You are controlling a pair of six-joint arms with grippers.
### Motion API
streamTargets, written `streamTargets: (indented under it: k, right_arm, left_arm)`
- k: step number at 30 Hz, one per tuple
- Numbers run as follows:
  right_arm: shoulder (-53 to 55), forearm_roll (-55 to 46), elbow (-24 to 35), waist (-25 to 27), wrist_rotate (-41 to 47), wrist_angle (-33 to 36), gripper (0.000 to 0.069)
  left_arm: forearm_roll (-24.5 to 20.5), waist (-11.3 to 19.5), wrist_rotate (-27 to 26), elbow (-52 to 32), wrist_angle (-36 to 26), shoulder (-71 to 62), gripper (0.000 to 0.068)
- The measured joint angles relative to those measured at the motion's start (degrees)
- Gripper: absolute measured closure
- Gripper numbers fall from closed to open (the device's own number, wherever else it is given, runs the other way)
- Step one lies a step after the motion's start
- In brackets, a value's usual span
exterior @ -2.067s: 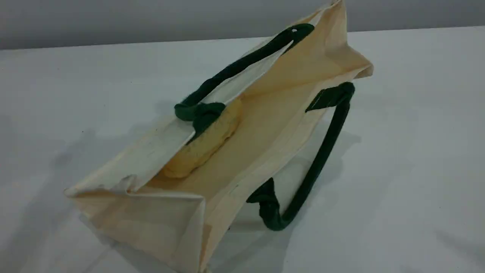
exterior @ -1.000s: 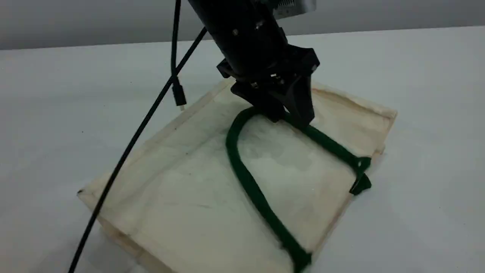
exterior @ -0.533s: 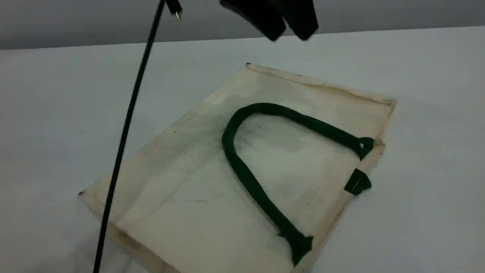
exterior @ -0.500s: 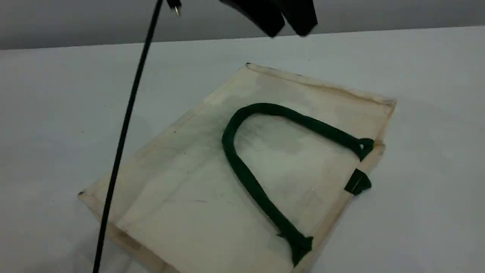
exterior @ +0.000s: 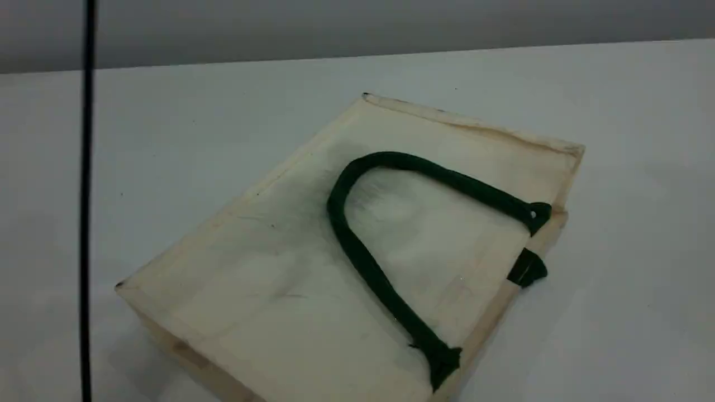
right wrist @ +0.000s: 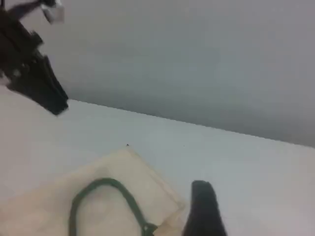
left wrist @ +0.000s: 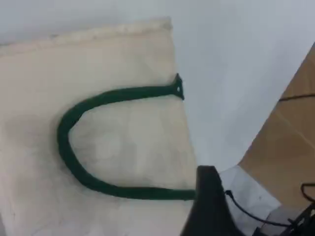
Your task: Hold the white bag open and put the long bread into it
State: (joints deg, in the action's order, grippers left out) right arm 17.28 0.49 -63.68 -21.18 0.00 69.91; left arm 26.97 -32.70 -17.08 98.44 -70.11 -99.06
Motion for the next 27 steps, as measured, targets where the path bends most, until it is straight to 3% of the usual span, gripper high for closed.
streamTargets:
  k: [8,15,20,27]
  right_arm:
    - [-9.1,0.6,10.3,0.0,0.0,0.1,0.0244]
    - [-16.9,0.5,22.8,0.0,0.0,-0.1,0.0244]
    - [-17.3,0.8,31.4,0.0,0.8,-4.3,0.0244]
    - [-17.3,0.8,33.4,0.0,1.0,-7.5,0.0244]
  left_arm:
    - [-0.3,-1.4,2.9,0.0,-0.1,9.4,0.0230]
    - [-4.2,-6.3,6.3,0.0,-0.1,18.1,0.0230]
    - [-7.9,-10.0,10.5,-1.9,-0.1,24.4,0.0230]
    - [-9.9,-10.5,13.9,-11.5,0.1,34.9,0.0230]
